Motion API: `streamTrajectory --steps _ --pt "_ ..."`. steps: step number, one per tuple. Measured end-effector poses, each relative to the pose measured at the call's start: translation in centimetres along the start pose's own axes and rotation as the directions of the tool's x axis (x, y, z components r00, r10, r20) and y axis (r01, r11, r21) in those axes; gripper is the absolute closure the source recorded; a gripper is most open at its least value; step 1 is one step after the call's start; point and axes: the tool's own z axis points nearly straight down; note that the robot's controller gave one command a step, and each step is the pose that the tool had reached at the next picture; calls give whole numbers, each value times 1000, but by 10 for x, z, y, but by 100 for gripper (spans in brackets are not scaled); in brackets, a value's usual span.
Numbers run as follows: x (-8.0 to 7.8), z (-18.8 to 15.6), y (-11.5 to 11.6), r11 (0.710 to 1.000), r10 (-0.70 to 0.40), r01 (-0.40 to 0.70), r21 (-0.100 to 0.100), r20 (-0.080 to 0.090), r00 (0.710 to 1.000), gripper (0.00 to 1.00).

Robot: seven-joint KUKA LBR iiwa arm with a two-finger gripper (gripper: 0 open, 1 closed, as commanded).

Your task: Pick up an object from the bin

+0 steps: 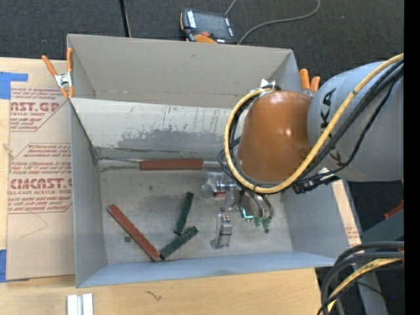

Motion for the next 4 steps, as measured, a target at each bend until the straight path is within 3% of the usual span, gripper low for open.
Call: streamTrajectory --steps 1,2,3,4 --pt "-32 118 35 925 -380 380 2 4 925 0" --pt "-48 115 100 917 -398 398 1 11 917 0" --pt "-48 115 97 919 -394 394 1 8 919 100" --pt "-66 115 97 860 -510 510 4 9 860 100"
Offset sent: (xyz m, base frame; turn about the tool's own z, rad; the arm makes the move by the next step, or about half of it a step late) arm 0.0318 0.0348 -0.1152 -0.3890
